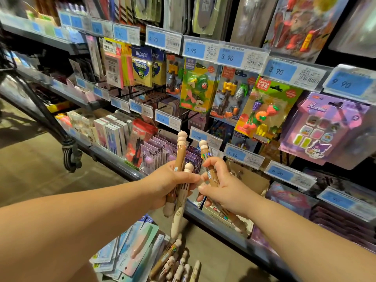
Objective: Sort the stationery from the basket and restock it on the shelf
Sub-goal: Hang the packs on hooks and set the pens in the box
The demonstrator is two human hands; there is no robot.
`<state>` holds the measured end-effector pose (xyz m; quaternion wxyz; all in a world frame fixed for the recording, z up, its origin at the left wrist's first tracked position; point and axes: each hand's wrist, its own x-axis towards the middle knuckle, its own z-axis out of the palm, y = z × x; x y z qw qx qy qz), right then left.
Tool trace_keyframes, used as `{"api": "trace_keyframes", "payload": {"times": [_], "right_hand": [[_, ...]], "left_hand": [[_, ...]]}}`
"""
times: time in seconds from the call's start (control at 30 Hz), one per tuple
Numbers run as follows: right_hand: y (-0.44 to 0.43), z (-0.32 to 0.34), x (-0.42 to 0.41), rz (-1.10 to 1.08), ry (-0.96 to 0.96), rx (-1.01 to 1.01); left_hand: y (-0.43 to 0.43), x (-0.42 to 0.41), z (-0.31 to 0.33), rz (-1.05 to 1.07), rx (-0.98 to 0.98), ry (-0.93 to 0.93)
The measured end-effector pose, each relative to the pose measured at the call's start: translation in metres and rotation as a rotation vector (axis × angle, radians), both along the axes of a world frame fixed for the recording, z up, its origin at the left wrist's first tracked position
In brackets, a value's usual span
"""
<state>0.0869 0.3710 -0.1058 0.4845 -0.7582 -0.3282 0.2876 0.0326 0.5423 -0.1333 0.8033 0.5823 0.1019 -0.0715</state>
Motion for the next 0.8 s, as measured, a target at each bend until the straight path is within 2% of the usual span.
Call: {"api": "trace_keyframes", "payload": {"times": [0.07, 0.2, 0.33, 0.43, 0.57, 0.67, 0.8], "right_hand": [[0.000, -0.002, 0.001, -0.017, -0.003, 0.003], [-0.006, -0.006, 0.006, -0.055, -0.093, -0.123], [-0.011, -0.009, 0.008, -0.125, -0.029, -0.068], [-0.013, -0.008, 0.010, -0.182, -0.139, -0.077], [-0.014, -0.003, 0.010, -0.133, -0.216, -0.139], [-0.014, 0.002, 0.009, -0.033, -0.274, -0.240], [-0.010, -0.001, 0.006, -0.011, -0.310, -0.272]], "left_hand": [[0.001, 0.000, 0.003, 0.061, 0.038, -0.017], [0.017, 0.000, 0.009, 0.159, 0.007, -0.034], [0.034, -0.003, 0.008, 0.222, 0.025, -0.028], [0.048, -0.007, 0.003, 0.086, 0.039, 0.028], [0.062, -0.014, -0.003, -0.068, 0.174, 0.132], [0.061, -0.014, -0.006, -0.074, 0.200, 0.126], [0.034, -0.020, -0.014, -0.146, 0.181, 0.133]]}}
